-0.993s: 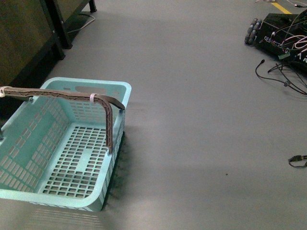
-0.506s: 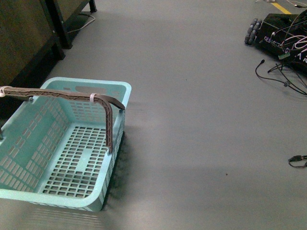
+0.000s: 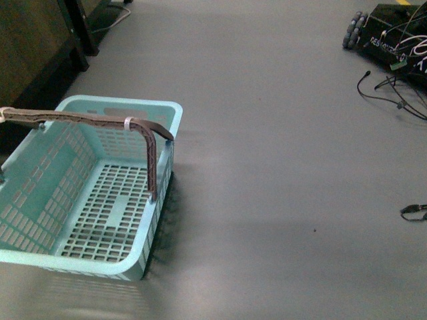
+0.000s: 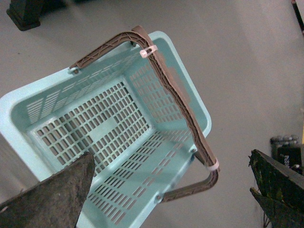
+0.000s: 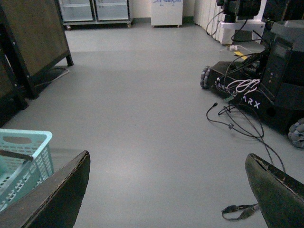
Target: Pick lemon and mango into basket
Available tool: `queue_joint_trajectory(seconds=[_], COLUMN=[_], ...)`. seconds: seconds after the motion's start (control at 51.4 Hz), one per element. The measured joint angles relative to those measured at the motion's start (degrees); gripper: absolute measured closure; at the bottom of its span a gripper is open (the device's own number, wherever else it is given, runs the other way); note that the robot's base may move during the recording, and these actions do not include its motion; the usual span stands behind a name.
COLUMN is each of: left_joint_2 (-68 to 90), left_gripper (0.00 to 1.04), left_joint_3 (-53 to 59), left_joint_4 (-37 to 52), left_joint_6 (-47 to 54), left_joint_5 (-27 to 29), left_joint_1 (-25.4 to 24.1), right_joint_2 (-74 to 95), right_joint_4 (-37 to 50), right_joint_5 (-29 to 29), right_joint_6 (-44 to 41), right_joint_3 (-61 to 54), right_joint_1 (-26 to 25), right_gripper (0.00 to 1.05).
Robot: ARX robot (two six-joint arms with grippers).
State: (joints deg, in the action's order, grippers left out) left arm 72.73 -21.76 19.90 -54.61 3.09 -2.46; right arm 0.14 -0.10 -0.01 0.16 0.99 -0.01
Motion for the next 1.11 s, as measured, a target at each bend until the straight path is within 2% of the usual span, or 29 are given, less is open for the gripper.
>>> queue_joint_trajectory(seconds=[0.136, 0.389, 0.603, 0.973, 0.993, 1.09, 1.11], left_joint_2=[11.6, 33.1, 43.8, 56.9, 57.3, 58.9, 58.9], left_gripper=[0.07, 0.07, 0.07, 0.07, 0.08, 0.28, 0.29], left_joint_3=[-3.7, -15.1, -25.1, -43.2, -43.8, -46.3, -46.4], left_joint_4=[7.3, 14.6, 13.9, 9.1, 8.7, 6.9, 6.9], left_joint_6=[-5.1, -14.0, -18.3, -23.0, -23.2, -24.5, -24.5], left_joint_5=[0.2, 1.5, 2.1, 2.3, 2.4, 2.5, 2.5], left_joint_1=[0.0, 1.3, 2.5, 7.7, 8.0, 9.3, 9.3], right_joint_2=[0.0, 0.0, 0.0, 0.0, 0.0, 0.0, 0.0], right_joint_4=[0.0, 0.0, 0.0, 0.0, 0.0, 0.0, 0.0], right_joint_5=[0.0, 0.0, 0.0, 0.0, 0.0, 0.0, 0.0], right_joint_6=[0.0, 0.0, 0.0, 0.0, 0.0, 0.0, 0.0], right_joint_3=[0.0, 0.0, 0.0, 0.0, 0.0, 0.0, 0.0], right_joint_1=[0.0, 0.0, 0.0, 0.0, 0.0, 0.0, 0.0], right_gripper=[0.09, 0.09, 0.09, 0.09, 0.09, 0.09, 0.09])
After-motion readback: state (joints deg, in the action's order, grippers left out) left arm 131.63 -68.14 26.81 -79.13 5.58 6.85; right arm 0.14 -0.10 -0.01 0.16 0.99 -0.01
